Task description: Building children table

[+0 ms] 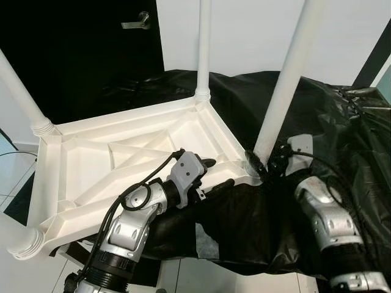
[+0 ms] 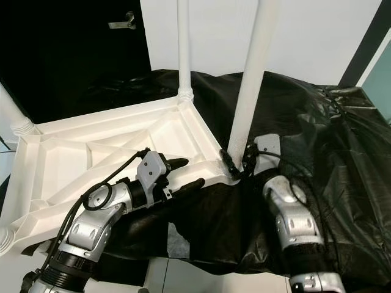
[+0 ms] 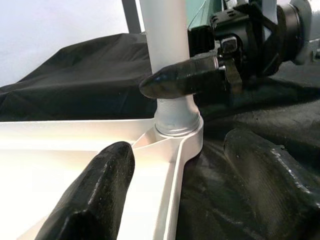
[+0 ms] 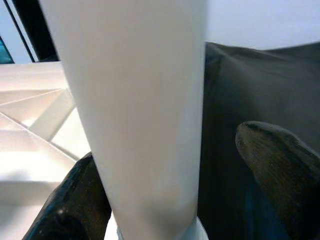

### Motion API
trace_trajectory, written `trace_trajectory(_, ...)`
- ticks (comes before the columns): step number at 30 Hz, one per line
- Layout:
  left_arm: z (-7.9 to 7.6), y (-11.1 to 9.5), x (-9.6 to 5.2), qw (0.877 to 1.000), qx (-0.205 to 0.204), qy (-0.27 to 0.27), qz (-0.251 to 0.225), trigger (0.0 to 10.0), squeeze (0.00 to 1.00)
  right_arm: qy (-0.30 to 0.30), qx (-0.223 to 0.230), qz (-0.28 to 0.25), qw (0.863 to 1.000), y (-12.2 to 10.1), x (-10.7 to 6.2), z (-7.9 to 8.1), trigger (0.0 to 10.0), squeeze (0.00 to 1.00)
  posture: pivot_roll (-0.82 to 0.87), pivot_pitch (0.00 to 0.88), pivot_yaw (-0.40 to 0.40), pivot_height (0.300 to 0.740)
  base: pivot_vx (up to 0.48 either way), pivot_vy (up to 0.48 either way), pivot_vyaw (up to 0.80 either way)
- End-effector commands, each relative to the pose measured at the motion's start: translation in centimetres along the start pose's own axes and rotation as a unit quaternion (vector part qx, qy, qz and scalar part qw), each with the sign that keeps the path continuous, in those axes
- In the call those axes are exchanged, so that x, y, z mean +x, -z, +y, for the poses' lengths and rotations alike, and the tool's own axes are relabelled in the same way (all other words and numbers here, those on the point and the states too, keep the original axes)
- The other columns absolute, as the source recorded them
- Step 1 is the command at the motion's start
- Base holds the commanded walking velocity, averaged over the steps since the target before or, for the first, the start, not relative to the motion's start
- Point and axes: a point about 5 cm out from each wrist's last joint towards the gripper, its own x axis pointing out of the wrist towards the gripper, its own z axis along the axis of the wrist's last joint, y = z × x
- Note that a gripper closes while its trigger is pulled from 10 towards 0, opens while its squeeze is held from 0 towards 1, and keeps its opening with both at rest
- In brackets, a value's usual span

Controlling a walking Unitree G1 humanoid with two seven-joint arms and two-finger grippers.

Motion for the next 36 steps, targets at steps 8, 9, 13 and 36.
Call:
trace_trajectory(8,0.6,0.0,-0.1,1.0,0.004,-0.027,0.002,10.0,0.0,-0.093,-0.029,0.026,0.995,0.4,1.3,0.0,2.4,0.0,0.06,0.0,-0.018,0.74,0.0,0.0,0.0)
trace_trajectory(9,0.7,0.0,-0.2,1.0,0.004,-0.028,0.002,10.0,0.0,-0.098,-0.025,0.026,0.995,0.5,1.3,0.0,0.0,0.0,0.06,0.0,-0.018,0.74,0.0,0.0,0.0)
trace_trajectory(13,0.8,0.0,-0.3,1.0,0.005,-0.03,0.003,10.0,0.0,-0.104,-0.019,0.027,0.994,0.8,1.1,0.1,0.0,0.0,0.06,0.0,-0.018,0.74,0.0,0.0,0.0)
trace_trajectory(36,0.5,0.0,-0.1,1.0,0.003,-0.026,0.002,10.0,0.0,0.221,0.039,0.074,0.972,3.1,0.2,1.9,10.0,0.0,0.05,0.0,-0.008,0.74,0.0,0.0,0.0)
